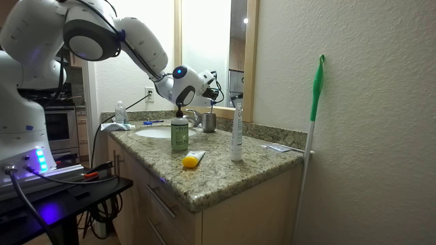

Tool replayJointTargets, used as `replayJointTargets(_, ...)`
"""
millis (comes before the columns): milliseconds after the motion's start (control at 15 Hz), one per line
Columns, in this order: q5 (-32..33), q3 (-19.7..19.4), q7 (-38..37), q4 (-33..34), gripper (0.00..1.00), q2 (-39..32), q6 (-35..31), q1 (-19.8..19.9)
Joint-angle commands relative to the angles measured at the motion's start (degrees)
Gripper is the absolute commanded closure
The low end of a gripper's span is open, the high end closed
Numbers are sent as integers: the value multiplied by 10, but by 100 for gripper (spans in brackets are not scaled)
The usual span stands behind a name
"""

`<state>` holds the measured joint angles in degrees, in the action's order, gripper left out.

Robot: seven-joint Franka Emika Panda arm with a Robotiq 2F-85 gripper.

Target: Place the toothbrush in the silver cup

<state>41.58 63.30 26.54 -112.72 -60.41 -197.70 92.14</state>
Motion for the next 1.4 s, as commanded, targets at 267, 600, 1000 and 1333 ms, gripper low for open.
replayJointTargets(267,-3,-21,-5,-4,64,4,32,5)
replayJointTargets(600,-2,-11,-14,-24,30,16,62,18)
replayJointTargets(1000,-26,-30,-88,-88,0,166,100,46)
replayJointTargets(1333,-30,121,-127,-194,0,278,238,210)
